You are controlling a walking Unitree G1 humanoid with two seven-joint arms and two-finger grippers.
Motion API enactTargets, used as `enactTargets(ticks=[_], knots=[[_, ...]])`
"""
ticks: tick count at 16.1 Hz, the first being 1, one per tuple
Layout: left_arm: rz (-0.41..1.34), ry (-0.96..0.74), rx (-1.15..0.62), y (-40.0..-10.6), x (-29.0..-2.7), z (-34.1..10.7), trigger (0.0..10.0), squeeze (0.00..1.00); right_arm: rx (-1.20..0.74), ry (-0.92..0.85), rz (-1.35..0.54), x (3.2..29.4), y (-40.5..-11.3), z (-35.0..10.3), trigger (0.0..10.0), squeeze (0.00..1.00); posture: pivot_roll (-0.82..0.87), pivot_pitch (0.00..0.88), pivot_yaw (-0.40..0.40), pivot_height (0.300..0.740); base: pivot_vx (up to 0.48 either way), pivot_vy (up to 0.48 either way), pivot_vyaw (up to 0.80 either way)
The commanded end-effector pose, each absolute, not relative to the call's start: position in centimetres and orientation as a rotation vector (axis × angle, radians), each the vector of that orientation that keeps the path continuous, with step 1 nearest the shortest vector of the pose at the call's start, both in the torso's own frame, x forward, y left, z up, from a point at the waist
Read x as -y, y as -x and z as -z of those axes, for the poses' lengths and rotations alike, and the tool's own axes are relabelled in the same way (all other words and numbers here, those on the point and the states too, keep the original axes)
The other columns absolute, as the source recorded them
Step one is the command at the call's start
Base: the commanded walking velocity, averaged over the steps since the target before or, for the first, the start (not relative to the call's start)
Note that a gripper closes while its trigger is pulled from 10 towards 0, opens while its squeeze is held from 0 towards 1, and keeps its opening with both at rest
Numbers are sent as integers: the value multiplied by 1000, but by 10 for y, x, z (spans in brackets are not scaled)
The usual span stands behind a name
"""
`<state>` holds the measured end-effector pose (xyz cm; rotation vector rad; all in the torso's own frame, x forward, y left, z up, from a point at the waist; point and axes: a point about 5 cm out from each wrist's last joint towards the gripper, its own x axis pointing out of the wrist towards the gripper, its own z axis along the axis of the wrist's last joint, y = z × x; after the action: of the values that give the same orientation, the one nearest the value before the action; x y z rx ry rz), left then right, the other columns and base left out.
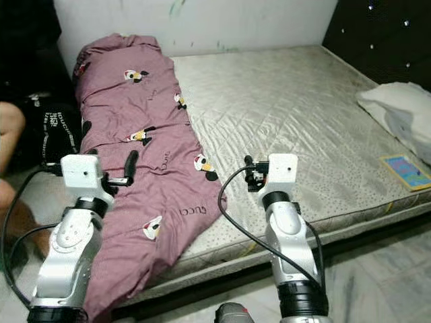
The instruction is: Clean up the room
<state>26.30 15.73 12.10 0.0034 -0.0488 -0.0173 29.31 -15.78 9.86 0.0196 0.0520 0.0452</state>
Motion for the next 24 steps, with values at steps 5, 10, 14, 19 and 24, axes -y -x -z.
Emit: enactTargets(ticks=[5,10,14,19,24], knots=[[-49,-12,18,-247,-169,-114,10000,0,-52,-25,-65,159,-287,-99,10000,0,23,0,-53,711,0,0,0],[-123,48,2,-240,-178,-112,10000,0,-81,-21,-84,160,-278,-94,10000,0,24,40,-67,661,0,0,0],[-109,-5,18,-242,-178,-115,10000,0,-107,-18,-93,163,-274,-91,10000,0,18,61,-72,611,0,0,0],[-138,7,21,-250,-179,-121,10000,0,-123,-16,-92,161,-277,-91,10000,0,18,72,-60,606,0,0,0],[-92,20,20,-246,-176,-120,10000,0,-132,-11,-101,159,-276,-91,10000,0,18,84,-60,606,0,0,0]])
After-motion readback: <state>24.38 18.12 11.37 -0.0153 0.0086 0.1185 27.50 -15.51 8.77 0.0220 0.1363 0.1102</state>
